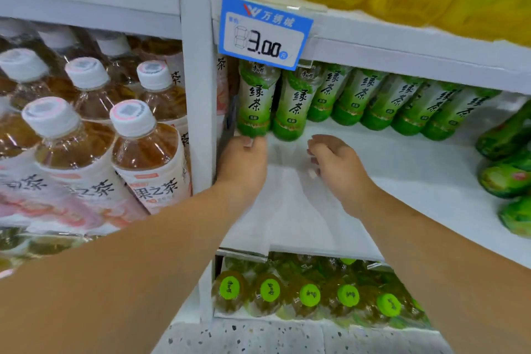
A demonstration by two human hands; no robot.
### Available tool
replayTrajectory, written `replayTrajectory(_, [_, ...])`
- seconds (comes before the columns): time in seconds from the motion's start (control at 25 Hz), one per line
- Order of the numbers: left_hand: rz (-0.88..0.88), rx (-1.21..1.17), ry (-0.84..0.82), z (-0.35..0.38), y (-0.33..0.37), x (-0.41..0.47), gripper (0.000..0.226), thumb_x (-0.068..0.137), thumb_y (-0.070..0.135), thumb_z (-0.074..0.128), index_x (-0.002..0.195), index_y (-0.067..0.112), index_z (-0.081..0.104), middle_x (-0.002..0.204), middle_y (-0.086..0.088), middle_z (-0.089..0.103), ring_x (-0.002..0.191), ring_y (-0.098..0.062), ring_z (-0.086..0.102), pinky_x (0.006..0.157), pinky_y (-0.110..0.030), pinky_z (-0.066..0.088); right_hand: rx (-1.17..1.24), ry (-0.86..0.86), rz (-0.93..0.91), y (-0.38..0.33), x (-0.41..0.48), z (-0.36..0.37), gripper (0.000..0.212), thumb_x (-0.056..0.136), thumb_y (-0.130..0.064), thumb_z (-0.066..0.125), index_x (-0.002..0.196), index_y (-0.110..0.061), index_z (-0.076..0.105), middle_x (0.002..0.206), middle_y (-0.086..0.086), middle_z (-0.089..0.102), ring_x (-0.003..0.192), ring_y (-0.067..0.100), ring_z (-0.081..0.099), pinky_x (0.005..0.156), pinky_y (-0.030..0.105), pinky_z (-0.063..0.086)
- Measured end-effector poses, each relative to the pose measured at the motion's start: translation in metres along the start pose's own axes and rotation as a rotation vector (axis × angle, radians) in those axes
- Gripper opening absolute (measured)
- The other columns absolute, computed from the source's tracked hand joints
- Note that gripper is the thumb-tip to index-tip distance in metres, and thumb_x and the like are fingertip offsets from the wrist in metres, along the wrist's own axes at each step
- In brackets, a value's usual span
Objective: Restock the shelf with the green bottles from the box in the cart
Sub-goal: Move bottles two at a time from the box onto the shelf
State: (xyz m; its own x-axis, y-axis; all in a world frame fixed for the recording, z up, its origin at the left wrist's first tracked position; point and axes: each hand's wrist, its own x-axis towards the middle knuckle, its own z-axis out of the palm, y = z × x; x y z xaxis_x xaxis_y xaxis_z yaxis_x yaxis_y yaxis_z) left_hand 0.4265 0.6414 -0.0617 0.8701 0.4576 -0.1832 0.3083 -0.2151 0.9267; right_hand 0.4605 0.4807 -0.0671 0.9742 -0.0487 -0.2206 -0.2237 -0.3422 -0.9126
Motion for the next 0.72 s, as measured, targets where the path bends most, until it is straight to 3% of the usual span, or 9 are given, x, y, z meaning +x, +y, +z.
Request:
replayTrajectory(0.08, [-0.042,-0.046,-0.129,-0.013,0.003,-0.023,0.027,0.099,0.035,0.049,0.084,0.016,0.060,0.079,-0.002,0.058,0.073,-0.019,0.052,0.061,-0.025,0.039,0.001,-0.006,0.032,0.003,-0.023,-0.005,0.039,0.095,-0.038,0.057,0.131,-0.023,0.060,0.126,0.002,0.064,0.116,0.022,0.060,0.104,0.042,0.047])
replayTrajectory(0.16, [-0.081,-0.053,-0.155,-0.024,0.003,-0.039,0.028,0.099,0.040,0.048,0.082,0.021,0.057,0.085,0.003,0.061,0.078,-0.016,0.054,0.068,-0.029,0.040,0.009,-0.021,0.088,0.007,-0.044,-0.010,0.038,0.095,-0.043,0.055,0.128,-0.025,0.060,0.124,0.000,0.064,0.113,0.022,0.061,0.102,0.043,0.048])
replayTrajectory(0.28, [-0.106,0.004,-0.155,-0.046,0.001,-0.082,0.031,0.097,0.044,0.050,0.072,0.025,0.054,0.083,0.010,0.061,0.073,-0.003,0.051,0.065,-0.028,0.037,0.024,-0.038,0.168,0.012,-0.096,-0.022,0.039,0.096,-0.046,0.053,0.128,-0.025,0.058,0.124,-0.001,0.065,0.106,0.018,0.064,0.101,0.042,0.049])
replayTrajectory(0.44, [-0.191,0.056,-0.318,-0.082,0.002,-0.151,0.033,0.095,0.053,0.046,0.110,0.027,0.059,0.114,0.006,0.061,0.103,-0.017,0.055,0.087,-0.035,0.041,-0.089,-0.087,0.243,0.005,-0.177,-0.043,0.048,0.099,-0.046,0.046,0.142,-0.024,0.048,0.141,0.002,0.055,0.127,0.023,0.053,0.110,0.047,0.039])
replayTrajectory(0.56, [-0.198,0.150,-0.380,-0.114,0.020,-0.200,0.043,0.094,0.057,0.045,0.122,0.027,0.060,0.122,0.007,0.061,0.113,-0.019,0.054,0.100,-0.045,0.042,-0.145,-0.093,0.227,-0.014,-0.238,-0.058,0.050,0.100,-0.045,0.044,0.144,-0.021,0.047,0.142,0.000,0.054,0.128,0.019,0.051,0.110,0.045,0.038])
replayTrajectory(0.72, [-0.120,0.129,-0.508,-0.144,0.034,-0.269,0.036,0.095,0.057,0.047,0.121,0.035,0.059,0.107,0.026,0.057,0.098,0.005,0.053,0.080,-0.026,0.042,-0.109,-0.074,0.233,-0.020,-0.322,-0.079,0.049,0.101,-0.047,0.044,0.144,-0.025,0.047,0.142,-0.004,0.051,0.124,0.013,0.049,0.097,0.032,0.038])
